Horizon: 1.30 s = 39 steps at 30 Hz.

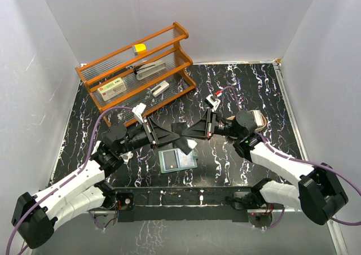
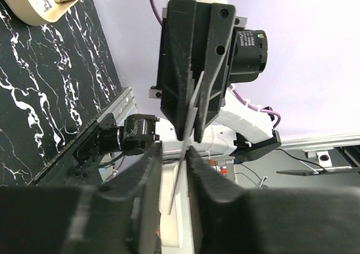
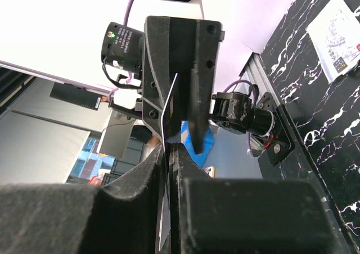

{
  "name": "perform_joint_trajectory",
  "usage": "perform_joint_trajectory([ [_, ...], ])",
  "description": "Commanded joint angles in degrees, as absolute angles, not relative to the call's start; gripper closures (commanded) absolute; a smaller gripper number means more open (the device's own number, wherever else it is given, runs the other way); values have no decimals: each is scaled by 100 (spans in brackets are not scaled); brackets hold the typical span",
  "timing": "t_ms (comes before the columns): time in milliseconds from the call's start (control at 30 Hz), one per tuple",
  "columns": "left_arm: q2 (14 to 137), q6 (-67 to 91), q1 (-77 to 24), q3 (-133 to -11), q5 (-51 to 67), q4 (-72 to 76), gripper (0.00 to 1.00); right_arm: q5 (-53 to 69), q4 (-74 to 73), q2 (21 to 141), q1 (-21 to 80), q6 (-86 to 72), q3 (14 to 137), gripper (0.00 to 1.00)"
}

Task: Put the credit cards into the card holder
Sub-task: Pick up the credit card from the storage box.

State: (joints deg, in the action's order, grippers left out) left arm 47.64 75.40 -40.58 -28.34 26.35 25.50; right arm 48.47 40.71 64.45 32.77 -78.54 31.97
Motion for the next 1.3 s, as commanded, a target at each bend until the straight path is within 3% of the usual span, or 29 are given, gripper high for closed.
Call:
perform_joint_trajectory([
  [0,4769,7466,-4070,-2766,2760,2568,86,4868,4644,6487,3396,-7888,3239,93],
  [100,4672,7347,-4065,-2777,2698,2363,98,5205,3872,6466,3392,-7385,3326,87],
  [267,4507,6961,-4069,-2917,2661,1800,100,5732,2995,6349,3362,-6783,3346,78],
  [367,4522,6816,-4069,-3028,2755,1657,100,5806,2969,6270,3345,-6819,3261,79],
  [467,4551,6784,-4069,-3079,2841,1658,99,5832,3044,6227,3347,-6857,3227,90],
  [567,4534,6814,-4067,-3111,2860,1657,92,5831,3235,6207,3348,-6924,3224,99],
  [700,4409,6988,-4069,-3089,2727,1658,69,5920,3302,6195,3342,-6910,3230,100],
  [833,4183,7278,-4069,-2921,2492,1854,61,6000,3296,6136,3346,-6909,3192,100],
  [967,3999,7454,-4069,-2771,2235,1950,62,6059,3296,6054,3343,-6908,3182,100],
  [1267,4180,7409,-4067,-2884,2281,2001,76,6076,3287,5953,3342,-6943,3155,100],
])
